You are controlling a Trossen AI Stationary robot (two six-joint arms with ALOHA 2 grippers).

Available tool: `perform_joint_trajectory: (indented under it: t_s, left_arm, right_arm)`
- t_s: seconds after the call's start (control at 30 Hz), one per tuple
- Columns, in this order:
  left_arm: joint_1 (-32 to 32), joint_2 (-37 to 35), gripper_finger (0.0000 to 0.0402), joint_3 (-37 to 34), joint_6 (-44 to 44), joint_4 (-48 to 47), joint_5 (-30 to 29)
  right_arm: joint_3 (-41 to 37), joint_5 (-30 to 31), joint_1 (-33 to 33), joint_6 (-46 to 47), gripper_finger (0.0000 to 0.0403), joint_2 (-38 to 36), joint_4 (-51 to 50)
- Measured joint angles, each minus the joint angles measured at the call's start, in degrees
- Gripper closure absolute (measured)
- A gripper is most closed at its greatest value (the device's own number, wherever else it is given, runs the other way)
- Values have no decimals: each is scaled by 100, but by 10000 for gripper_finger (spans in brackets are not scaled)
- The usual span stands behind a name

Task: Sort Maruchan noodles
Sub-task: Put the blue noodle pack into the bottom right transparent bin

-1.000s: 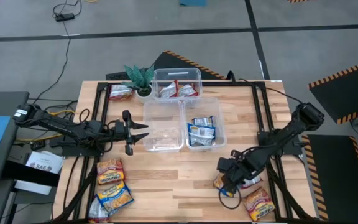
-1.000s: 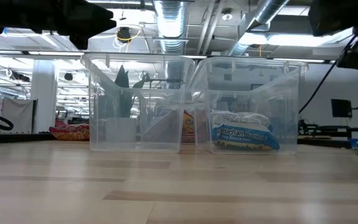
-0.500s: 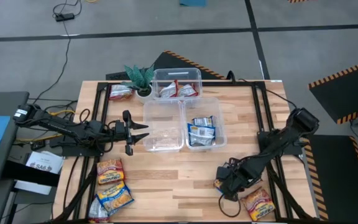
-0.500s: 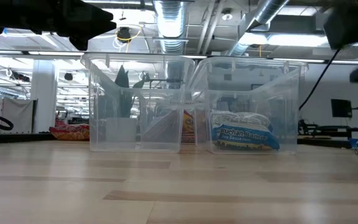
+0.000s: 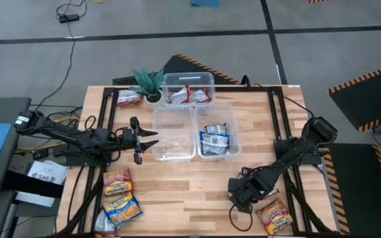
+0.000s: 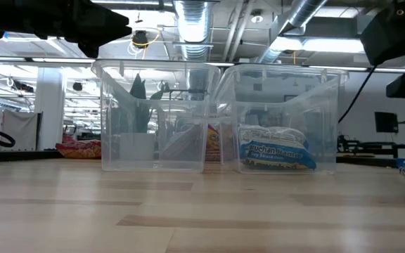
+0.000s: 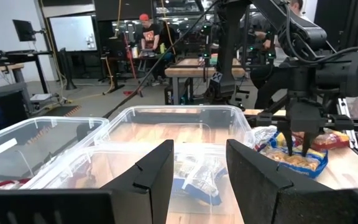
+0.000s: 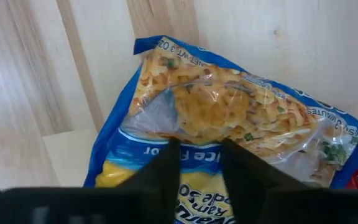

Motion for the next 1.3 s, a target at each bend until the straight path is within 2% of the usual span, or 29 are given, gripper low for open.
perform_joint_trajectory:
  t_s: [0.1,0.17,0.47,0.6,0.83,1.0,1.17,1.3]
  left_arm:
    - [0,0,264,0,0,0,0]
    - [0,0,264,0,0,1,0]
    - [0,0,264,0,0,3,1]
    - [0,0,264,0,0,5,2]
    - [0,0,264,0,0,5,2]
    - [0,0,264,0,0,7,4]
    - [0,-2,264,0,-9,12,4]
    - [0,-1,264,0,-11,11,4]
  right_arm:
    - [0,0,-1,-70,360,-2,-45]
    - [0,-19,-1,-120,390,-2,7]
    - [607,-105,1,-524,397,-41,-538]
    - [919,287,59,-605,397,-456,-544]
    - [986,1138,221,-636,397,-1168,-434]
    - [986,1782,241,-1214,397,-1702,-257]
    - [992,2017,38,-1390,396,-2112,-216]
    - [992,2008,-91,-1017,363,-2019,-372]
